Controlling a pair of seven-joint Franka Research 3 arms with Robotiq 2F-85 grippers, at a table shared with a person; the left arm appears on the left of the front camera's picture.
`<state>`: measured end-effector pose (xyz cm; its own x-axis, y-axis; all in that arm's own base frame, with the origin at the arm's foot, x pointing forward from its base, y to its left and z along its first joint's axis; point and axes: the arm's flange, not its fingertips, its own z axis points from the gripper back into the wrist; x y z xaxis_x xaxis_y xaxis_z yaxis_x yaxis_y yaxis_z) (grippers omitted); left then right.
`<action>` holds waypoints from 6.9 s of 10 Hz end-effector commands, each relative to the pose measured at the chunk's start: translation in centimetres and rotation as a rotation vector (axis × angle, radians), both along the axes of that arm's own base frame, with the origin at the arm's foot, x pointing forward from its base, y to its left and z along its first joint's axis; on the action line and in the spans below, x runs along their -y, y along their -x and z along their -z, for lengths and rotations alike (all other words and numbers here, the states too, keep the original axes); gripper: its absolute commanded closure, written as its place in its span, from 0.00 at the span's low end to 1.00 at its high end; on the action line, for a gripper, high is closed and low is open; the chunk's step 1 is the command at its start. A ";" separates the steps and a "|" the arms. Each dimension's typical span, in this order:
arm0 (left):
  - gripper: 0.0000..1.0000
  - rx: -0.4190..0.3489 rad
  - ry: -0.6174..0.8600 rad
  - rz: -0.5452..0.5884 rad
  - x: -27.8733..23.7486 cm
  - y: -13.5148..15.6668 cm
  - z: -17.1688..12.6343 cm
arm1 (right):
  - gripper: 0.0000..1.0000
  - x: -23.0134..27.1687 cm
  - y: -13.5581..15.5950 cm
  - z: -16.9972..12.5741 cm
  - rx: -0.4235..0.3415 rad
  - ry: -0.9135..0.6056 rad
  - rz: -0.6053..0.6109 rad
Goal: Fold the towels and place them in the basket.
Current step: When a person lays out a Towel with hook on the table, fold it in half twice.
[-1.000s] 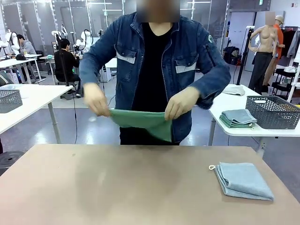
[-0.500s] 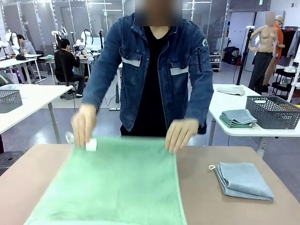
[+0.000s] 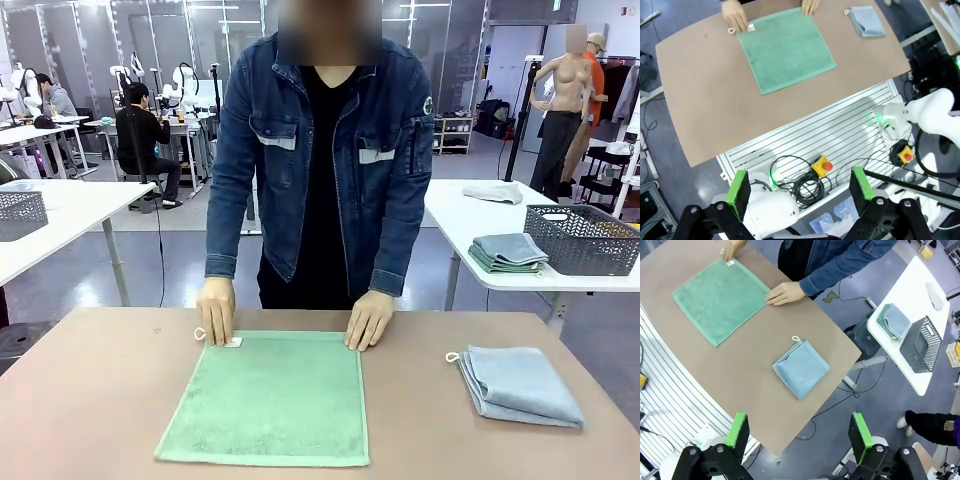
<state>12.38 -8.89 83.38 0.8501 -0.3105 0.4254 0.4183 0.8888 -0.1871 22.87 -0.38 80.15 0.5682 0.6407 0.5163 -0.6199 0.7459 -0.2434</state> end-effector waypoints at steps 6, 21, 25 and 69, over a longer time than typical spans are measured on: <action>0.00 0.012 -0.001 0.010 0.1 0.6 -0.3 | 0.00 0.1 -0.1 -0.2 0.001 0.003 0.021; 0.00 -0.014 -0.386 0.627 6.5 -6.2 17.0 | 0.00 -15.0 -5.4 14.0 -0.090 0.367 -0.653; 0.00 -0.118 -0.393 0.701 7.7 -9.8 25.2 | 0.00 -18.8 -8.4 22.7 -0.249 0.433 -0.642; 0.15 -0.051 -0.445 1.293 12.3 -25.5 55.3 | 0.00 -29.9 -11.8 52.8 -0.404 0.345 -0.732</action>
<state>38.14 -20.94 28.80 -0.1370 -0.9897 0.0424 0.9899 -0.1384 -0.0318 34.53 29.94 28.09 0.0424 0.9973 0.0600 -0.9987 0.0439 -0.0252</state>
